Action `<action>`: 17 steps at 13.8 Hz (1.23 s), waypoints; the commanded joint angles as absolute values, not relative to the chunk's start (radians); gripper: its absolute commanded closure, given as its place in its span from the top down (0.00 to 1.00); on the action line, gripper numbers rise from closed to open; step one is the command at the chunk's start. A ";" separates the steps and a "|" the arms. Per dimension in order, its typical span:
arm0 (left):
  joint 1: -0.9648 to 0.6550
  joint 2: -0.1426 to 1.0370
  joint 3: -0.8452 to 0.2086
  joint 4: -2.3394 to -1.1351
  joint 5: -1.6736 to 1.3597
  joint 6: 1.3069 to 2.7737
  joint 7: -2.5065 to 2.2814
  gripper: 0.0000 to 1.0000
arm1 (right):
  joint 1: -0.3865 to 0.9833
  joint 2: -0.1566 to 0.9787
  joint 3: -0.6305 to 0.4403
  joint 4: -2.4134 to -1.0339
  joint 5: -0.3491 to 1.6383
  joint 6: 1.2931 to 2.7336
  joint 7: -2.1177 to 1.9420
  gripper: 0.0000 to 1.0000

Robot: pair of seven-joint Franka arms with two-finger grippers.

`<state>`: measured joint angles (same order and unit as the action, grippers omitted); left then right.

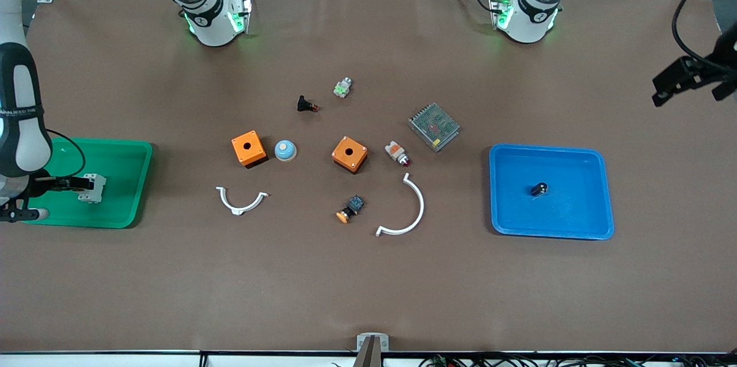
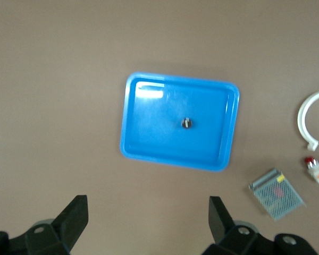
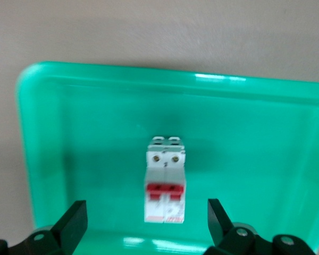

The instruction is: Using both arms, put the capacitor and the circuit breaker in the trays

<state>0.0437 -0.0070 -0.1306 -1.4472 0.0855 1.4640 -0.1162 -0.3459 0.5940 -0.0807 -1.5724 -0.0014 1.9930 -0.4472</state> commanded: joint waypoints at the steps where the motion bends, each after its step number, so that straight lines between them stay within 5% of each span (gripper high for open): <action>1: 0.020 -0.054 -0.100 -1.486 0.071 1.439 -0.097 1.00 | -0.289 0.450 -0.075 -1.598 -0.020 1.881 -0.341 1.00; 9: -0.023 -0.045 -0.051 -1.511 0.055 1.489 -0.109 1.00 | -0.052 0.132 -0.068 -1.598 -0.005 1.634 -0.102 1.00; 17: -0.031 -0.014 -0.058 -1.514 0.058 1.497 -0.107 1.00 | -0.003 0.066 -0.060 -1.491 0.020 1.503 0.029 1.00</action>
<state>-0.0285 -0.0127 -0.0625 -1.5086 0.0701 1.4861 -0.1163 -0.0035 0.0592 -0.0554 -1.5226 0.0066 1.5326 0.0140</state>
